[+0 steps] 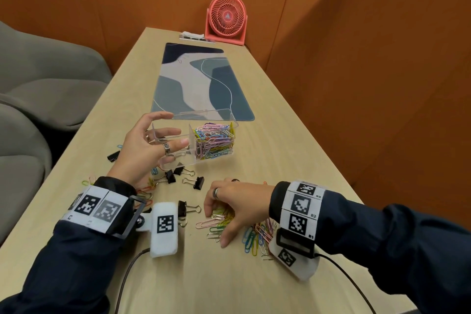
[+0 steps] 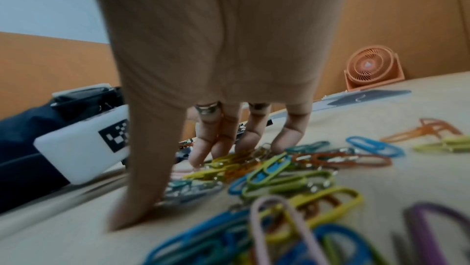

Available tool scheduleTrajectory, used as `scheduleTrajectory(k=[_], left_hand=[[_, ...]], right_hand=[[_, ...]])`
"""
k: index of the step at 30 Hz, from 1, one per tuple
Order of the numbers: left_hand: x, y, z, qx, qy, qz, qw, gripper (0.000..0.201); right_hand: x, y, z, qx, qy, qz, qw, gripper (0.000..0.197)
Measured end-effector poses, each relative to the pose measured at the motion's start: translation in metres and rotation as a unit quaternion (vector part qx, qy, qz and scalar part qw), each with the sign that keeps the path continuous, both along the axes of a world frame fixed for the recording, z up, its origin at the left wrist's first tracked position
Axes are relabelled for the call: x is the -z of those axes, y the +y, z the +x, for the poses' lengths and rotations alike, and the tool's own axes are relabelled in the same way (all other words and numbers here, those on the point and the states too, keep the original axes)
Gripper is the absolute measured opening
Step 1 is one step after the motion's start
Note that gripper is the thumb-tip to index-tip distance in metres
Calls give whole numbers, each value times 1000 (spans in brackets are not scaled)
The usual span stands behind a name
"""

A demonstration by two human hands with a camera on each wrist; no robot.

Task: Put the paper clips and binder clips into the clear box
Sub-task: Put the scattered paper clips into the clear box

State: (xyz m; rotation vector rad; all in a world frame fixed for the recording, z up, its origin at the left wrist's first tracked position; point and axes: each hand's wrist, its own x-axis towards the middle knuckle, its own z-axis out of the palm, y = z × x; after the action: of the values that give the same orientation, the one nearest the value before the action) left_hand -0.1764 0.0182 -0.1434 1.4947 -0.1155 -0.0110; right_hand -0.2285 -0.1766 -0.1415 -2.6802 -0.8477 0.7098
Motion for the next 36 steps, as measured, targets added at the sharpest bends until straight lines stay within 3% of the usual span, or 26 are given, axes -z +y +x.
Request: scheduleTrajectory(k=[7, 18, 26, 32, 36], left_hand=[[1, -2, 0, 1, 4, -5, 1000, 55], [1, -4, -2, 10, 2, -6, 1000, 57], [0, -5, -3, 20, 0, -13, 1000, 56], [1, -7, -4, 37, 4, -11, 999, 54], [2, -9, -5, 51, 1, -11, 999, 51]], right_hand=[[-1, -9, -4, 26, 22, 31, 999, 25], [1, -29, -9, 57, -29, 18, 998, 19], [-30, -42, 8, 120, -40, 122, 984, 15], [-85, -41, 36, 163, -171, 198, 951, 9], [-88, -27, 51, 167, -230, 146, 948, 11]])
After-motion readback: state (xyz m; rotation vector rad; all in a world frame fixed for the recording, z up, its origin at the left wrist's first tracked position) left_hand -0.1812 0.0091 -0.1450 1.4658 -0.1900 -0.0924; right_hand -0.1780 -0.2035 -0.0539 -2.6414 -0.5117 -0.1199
